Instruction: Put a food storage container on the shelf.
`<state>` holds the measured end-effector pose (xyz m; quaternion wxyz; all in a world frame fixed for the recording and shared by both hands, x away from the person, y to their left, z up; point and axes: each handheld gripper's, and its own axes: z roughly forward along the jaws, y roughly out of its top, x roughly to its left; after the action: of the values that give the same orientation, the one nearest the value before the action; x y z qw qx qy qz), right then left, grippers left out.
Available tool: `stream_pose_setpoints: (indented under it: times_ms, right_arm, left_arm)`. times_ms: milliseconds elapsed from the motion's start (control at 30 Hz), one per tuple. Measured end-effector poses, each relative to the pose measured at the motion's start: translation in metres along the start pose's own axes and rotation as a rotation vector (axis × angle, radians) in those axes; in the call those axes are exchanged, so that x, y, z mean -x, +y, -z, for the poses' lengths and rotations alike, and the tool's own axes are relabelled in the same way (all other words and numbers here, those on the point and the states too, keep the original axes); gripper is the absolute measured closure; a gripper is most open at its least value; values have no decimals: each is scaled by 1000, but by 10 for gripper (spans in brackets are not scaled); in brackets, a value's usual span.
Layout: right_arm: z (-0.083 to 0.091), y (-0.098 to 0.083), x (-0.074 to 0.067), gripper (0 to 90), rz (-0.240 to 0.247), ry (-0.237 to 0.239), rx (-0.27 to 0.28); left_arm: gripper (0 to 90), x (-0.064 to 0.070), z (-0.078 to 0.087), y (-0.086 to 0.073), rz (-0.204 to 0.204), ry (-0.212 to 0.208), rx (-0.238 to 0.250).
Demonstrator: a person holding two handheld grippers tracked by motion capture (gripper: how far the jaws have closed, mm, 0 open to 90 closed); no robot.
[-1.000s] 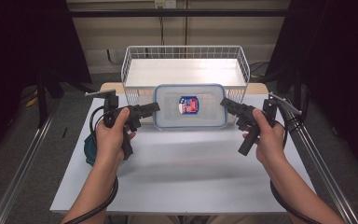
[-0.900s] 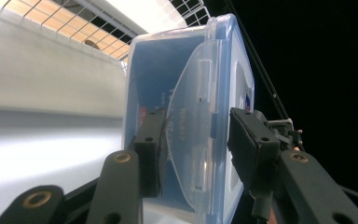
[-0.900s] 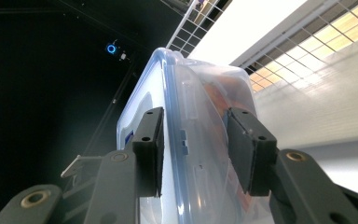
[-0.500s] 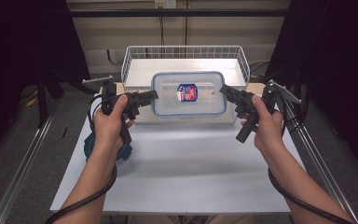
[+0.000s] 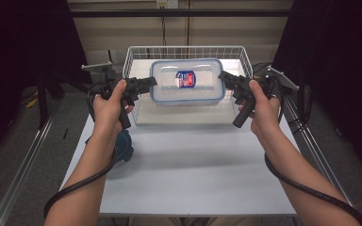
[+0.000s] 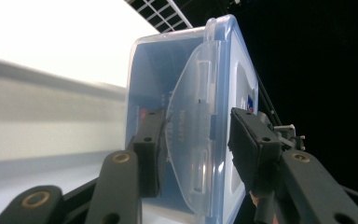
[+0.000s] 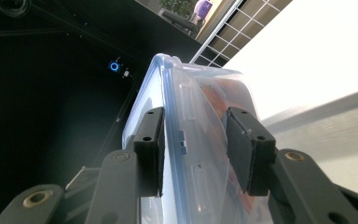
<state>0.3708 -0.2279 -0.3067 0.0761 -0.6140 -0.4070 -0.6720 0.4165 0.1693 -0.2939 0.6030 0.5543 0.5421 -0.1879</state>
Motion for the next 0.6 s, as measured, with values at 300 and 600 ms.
stream_pose_setpoints:
  times_ms: [300, 600]
  right_arm:
    - [-20, 20, -1, 591, -25, 0, 11]
    - [-32, 32, -2, 588, -60, 1, 5]
  left_arm:
    - [576, 4, -10, 28, 10, 21, -4]
    - [578, 7, -19, 51, 0, 22, 33]
